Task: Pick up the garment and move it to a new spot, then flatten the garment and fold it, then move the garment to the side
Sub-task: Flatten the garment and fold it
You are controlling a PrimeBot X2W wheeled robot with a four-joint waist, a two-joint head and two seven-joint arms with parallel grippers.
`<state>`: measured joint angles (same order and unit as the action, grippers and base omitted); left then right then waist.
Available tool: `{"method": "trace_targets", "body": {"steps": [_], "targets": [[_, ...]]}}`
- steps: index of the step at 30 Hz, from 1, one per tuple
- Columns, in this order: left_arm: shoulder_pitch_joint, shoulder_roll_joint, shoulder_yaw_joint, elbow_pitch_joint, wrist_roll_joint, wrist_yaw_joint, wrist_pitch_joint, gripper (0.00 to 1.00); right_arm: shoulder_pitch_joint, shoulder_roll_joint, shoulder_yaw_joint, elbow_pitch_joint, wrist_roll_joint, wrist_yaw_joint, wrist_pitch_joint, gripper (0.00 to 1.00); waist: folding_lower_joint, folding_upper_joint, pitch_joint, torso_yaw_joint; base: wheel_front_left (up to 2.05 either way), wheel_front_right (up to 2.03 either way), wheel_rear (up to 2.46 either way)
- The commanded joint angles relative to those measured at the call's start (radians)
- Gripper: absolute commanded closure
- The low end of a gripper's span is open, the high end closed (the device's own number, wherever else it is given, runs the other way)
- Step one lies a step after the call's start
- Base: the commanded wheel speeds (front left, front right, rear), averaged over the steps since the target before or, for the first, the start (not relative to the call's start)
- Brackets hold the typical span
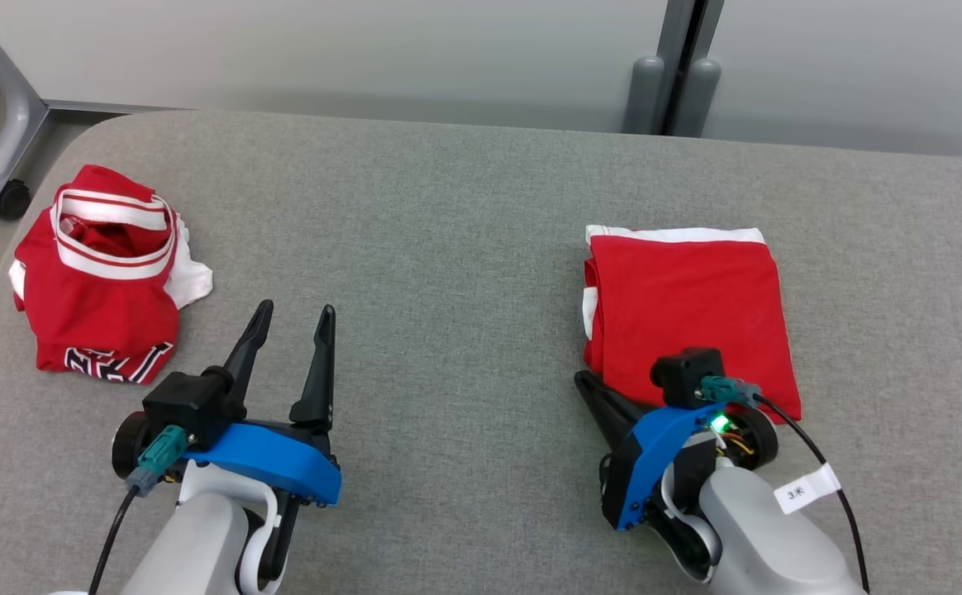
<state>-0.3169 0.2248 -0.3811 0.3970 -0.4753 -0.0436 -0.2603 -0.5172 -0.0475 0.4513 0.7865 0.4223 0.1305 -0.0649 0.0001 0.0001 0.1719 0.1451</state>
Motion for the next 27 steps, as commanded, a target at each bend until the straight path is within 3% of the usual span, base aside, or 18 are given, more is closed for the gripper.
{"method": "trace_targets", "body": {"steps": [1,8,9,10,11,19,23,27], "targets": [[-0.015,0.004,-0.002,-0.002,-0.002,0.005,-0.004,0.00,-0.016,-0.006,0.024,0.009,0.036,0.000,-0.007,1.00,-0.0001,-0.0001,0.000,-0.001,0.00,0.00,0.00],[0.006,0.009,0.002,0.004,-0.008,0.011,-0.005,0.00,-0.075,-0.005,0.134,0.006,0.171,0.001,-0.056,1.00,-0.0001,-0.0001,-0.020,-0.016,0.00,0.00,0.00],[0.010,0.009,0.005,0.003,-0.010,0.014,-0.005,0.00,-0.080,-0.005,0.133,-0.004,0.180,0.001,-0.069,0.69,-0.0001,-0.0001,-0.025,-0.020,0.00,0.00,0.00],[0.017,0.011,0.009,0.002,-0.013,0.017,-0.005,0.00,-0.084,-0.005,0.131,-0.017,0.186,0.001,-0.085,0.46,-0.0001,-0.0001,-0.033,-0.027,0.00,0.00,0.00],[0.024,0.012,0.014,0.000,-0.016,0.020,-0.005,0.00,-0.086,-0.005,0.120,-0.028,0.192,0.001,-0.100,0.00,-0.0001,-0.0001,-0.039,-0.032,0.00,0.00,0.00],[0.090,0.021,0.060,-0.027,-0.027,0.045,-0.006,0.00,-0.003,-0.080,-0.129,-0.157,0.024,0.001,-0.168,0.00,-0.0001,-0.0001,-0.083,-0.092,0.00,0.00,0.00],[0.120,0.028,0.080,-0.044,-0.023,0.056,-0.006,0.00,0.094,-0.104,-0.311,-0.265,-0.116,0.001,-0.129,0.00,-0.0001,-0.0001,-0.097,-0.119,0.00,0.00,0.00],[0.144,0.033,0.100,-0.056,-0.017,0.066,-0.006,0.00,0.208,-0.074,-0.454,-0.399,-0.215,0.001,-0.056,0.00,-0.0001,-0.0001,-0.110,-0.143,0.00,0.00,0.00]]}}
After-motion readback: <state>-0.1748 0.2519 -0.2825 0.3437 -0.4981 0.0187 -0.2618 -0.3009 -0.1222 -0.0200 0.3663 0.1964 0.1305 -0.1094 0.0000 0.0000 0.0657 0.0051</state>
